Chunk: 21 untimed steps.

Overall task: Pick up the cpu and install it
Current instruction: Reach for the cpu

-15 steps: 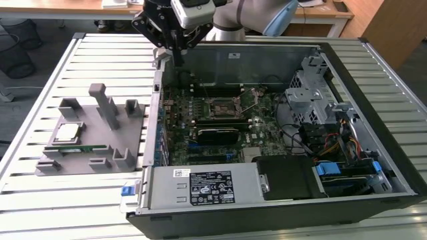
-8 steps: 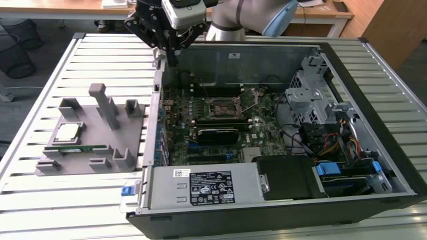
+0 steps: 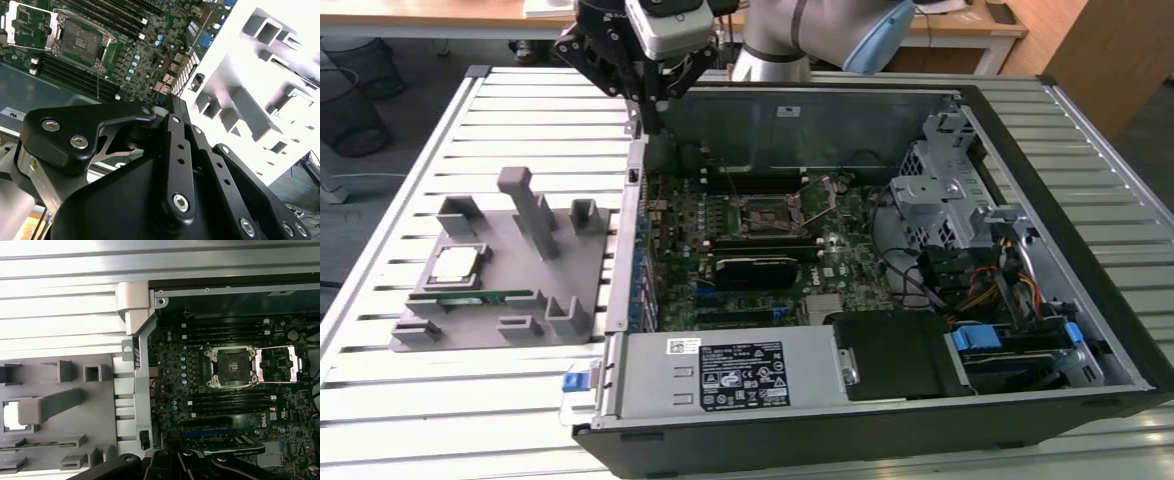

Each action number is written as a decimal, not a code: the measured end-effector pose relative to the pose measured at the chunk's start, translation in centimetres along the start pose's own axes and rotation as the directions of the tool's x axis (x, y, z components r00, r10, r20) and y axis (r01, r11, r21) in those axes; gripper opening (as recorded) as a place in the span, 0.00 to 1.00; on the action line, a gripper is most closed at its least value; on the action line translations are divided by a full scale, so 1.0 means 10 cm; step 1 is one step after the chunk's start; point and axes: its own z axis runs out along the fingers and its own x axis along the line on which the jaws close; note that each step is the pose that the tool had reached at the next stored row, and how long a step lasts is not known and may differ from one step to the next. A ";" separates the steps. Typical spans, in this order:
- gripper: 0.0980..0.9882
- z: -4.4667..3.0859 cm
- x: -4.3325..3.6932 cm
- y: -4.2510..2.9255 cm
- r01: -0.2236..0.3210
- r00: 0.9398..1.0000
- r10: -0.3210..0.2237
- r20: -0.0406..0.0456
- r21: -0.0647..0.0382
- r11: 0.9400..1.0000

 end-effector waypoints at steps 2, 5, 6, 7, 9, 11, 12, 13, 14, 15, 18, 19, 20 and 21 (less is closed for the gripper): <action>0.01 0.002 0.027 -0.002 0.000 1.000 0.000 -0.001 0.000 1.000; 0.01 0.005 0.069 -0.004 0.000 1.000 0.000 -0.002 0.000 1.000; 0.01 0.007 0.081 -0.005 0.000 1.000 0.000 -0.003 0.000 1.000; 0.01 0.008 0.094 -0.006 0.000 1.000 0.000 -0.003 0.000 1.000; 0.01 0.010 0.120 -0.008 0.000 1.000 0.000 -0.004 0.000 1.000; 0.01 0.015 0.159 -0.011 0.000 1.000 0.000 -0.006 0.000 1.000; 0.01 0.016 0.172 -0.012 0.000 1.000 0.000 -0.006 0.000 1.000; 0.01 0.018 0.184 -0.013 0.000 1.000 0.000 -0.007 0.001 1.000; 0.01 0.020 0.197 -0.014 0.000 1.000 0.000 -0.007 0.001 1.000; 0.01 0.021 0.210 -0.015 0.000 1.000 0.000 -0.008 0.001 1.000; 0.01 0.025 0.246 -0.018 0.000 1.000 0.000 -0.010 0.001 1.000; 0.01 0.026 0.259 -0.019 0.000 1.000 0.000 -0.011 0.001 1.000; 0.01 0.027 0.271 -0.020 0.000 1.000 0.000 -0.011 0.001 1.000; 0.01 0.029 0.285 -0.021 -0.001 1.000 0.001 -0.012 0.001 1.000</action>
